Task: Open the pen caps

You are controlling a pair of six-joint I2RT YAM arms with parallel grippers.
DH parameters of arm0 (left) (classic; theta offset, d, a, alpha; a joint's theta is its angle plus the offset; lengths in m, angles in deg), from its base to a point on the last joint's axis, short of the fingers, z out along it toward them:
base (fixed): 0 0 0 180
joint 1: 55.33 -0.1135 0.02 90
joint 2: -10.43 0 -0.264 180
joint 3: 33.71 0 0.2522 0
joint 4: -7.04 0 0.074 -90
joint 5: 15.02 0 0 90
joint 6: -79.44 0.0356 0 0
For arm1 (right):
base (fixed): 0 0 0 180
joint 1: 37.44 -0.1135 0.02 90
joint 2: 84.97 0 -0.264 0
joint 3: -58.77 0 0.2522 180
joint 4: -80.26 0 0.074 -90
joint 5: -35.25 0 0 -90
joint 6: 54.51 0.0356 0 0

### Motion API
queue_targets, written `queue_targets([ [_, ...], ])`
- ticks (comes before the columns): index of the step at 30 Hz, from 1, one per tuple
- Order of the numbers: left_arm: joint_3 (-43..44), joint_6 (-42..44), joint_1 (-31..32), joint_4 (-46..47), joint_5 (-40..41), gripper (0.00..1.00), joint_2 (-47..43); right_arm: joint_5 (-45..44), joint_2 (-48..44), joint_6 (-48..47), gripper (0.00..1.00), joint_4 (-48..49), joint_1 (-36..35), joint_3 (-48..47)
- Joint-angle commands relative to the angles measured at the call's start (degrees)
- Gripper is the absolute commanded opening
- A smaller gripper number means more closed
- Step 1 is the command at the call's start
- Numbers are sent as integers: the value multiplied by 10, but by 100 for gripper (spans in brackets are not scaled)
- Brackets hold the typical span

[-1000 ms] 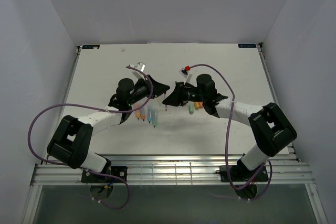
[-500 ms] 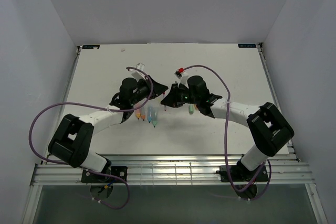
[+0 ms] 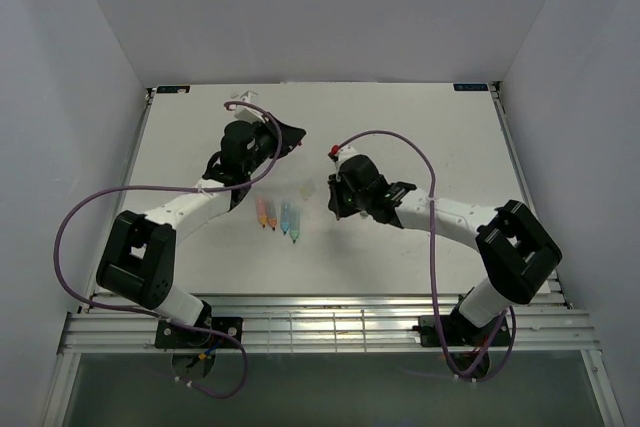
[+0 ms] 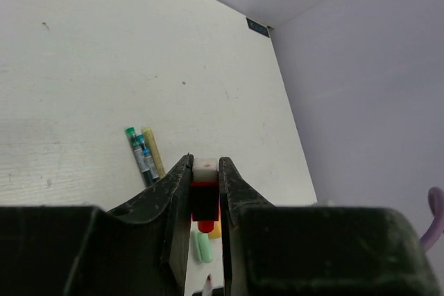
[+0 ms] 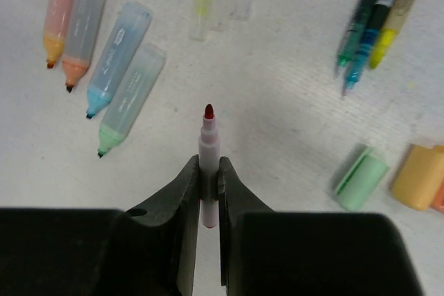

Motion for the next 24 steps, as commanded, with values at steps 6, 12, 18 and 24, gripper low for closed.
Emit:
queue_targets([
  [6,-18,128,-23,-114,-56,0,1,111,16,-24,8,-11,137,-82],
  [12,-22,166,-33,-138,-63,0,35,168,78,-45,8,-13,215,-142],
  [18,19,179,-40,-151,-107,0,106,179,147,-72,8,-33,240,-216],
  [24,36,180,-40,-149,-110,0,156,179,194,-80,8,-36,248,-247],
])
